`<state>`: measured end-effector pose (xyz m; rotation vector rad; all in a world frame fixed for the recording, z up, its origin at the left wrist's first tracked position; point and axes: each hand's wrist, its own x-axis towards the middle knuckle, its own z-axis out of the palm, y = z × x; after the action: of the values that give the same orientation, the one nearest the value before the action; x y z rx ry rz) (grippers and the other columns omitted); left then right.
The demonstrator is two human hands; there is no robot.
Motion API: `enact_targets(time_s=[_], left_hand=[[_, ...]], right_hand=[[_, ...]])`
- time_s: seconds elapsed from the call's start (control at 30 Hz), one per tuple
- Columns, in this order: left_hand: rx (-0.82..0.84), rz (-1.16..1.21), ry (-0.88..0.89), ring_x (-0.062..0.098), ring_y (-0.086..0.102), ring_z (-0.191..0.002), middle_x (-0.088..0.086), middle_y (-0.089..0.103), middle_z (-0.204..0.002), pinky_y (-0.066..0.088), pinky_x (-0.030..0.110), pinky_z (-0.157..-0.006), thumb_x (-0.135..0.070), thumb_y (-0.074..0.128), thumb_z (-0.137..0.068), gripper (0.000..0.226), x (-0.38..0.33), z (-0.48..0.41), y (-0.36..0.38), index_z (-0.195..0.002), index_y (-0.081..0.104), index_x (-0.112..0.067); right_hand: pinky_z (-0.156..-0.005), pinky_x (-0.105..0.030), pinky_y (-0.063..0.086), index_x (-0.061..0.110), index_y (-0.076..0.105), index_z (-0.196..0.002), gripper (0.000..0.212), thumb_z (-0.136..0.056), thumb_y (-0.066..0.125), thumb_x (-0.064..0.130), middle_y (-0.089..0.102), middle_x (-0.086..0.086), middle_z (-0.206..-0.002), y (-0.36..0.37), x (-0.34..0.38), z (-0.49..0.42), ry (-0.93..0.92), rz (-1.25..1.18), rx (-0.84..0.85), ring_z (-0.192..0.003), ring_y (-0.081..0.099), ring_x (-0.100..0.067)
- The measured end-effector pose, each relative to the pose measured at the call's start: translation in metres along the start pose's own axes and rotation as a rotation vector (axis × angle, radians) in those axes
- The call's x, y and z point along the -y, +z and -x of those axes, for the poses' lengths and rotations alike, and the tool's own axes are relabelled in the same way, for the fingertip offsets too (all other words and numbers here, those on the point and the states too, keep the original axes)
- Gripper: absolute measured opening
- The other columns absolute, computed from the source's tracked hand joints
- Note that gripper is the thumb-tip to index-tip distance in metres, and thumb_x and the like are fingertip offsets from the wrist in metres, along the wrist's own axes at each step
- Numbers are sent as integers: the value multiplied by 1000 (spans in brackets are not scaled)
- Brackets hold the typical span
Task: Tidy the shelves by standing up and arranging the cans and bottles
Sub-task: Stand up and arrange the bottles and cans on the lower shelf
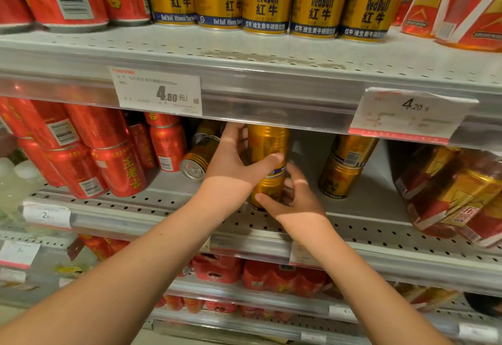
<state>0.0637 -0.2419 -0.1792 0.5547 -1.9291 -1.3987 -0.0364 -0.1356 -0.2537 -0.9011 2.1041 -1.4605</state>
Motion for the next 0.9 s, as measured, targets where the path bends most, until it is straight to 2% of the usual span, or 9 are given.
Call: enact_targets(time_s=[0.1,0.2,0.27,0.33,0.43,0.57,0.73,0.83,0.9], left_hand=[[32,-50,18,-5,58,-117,-19,62,-124,51,28,-101,-27,85,-81,64,3,1,5,-132,47,-33],[58,-90,24,-12,56,-112,-22,59,-124,50,16,-92,-35,83,-82,63,5,0,4,-133,45,-37],[98,-141,9,-11,54,-111,-24,57,-126,47,14,-87,-43,80,-83,62,6,-4,3,-132,42,-43],[150,-194,-11,-11,53,-110,-27,56,-124,45,14,-86,-47,78,-84,60,8,-10,2,-132,42,-45],[174,-295,-3,2,55,-117,-18,57,-129,46,26,-99,-42,78,-86,59,17,-17,-4,-136,47,-35],[-59,-606,149,22,60,-115,3,62,-124,48,39,-102,-19,72,-91,41,33,-18,-41,-130,60,-16],[-28,-1019,207,38,55,-108,17,64,-122,45,47,-96,-15,73,-87,42,57,-13,-66,-127,66,-6],[-27,-1078,210,39,58,-109,14,64,-128,45,49,-96,-16,76,-84,43,63,-10,-71,-126,68,-8],[-29,-1045,196,39,57,-111,13,63,-131,45,47,-98,-15,76,-83,45,66,-10,-76,-126,67,-9]], right_hand=[[-74,-3,46,57,42,-123,65,-81,82,28,61,25,-114,0,-3,-3,-10,-23,-7,-95,59,19],[-87,-13,49,40,45,-140,72,-80,83,29,63,15,-125,-1,-2,-2,22,-38,-42,-105,61,7],[-73,-3,45,48,49,-120,53,-81,82,32,61,29,-107,-3,-2,-3,9,10,-72,-90,59,19],[-72,-7,44,51,47,-110,43,-83,78,38,58,32,-96,-4,0,-8,-8,85,-84,-85,58,19],[-90,-27,46,41,48,-123,46,-86,75,41,61,18,-110,-8,6,-22,-28,143,-99,-102,59,-3],[-94,-28,37,25,49,-134,54,-88,73,42,57,8,-119,-18,11,-50,-16,215,-121,-113,57,-16],[-106,-34,37,24,46,-142,60,-90,71,40,59,-2,-137,-22,10,-70,71,167,-169,-127,54,-25],[-98,-31,37,22,46,-140,58,-90,71,35,59,-4,-134,-19,14,-62,81,172,-200,-124,55,-27],[-92,-29,34,20,43,-143,63,-89,71,37,55,-7,-137,-14,12,-43,99,252,-299,-122,54,-30]])
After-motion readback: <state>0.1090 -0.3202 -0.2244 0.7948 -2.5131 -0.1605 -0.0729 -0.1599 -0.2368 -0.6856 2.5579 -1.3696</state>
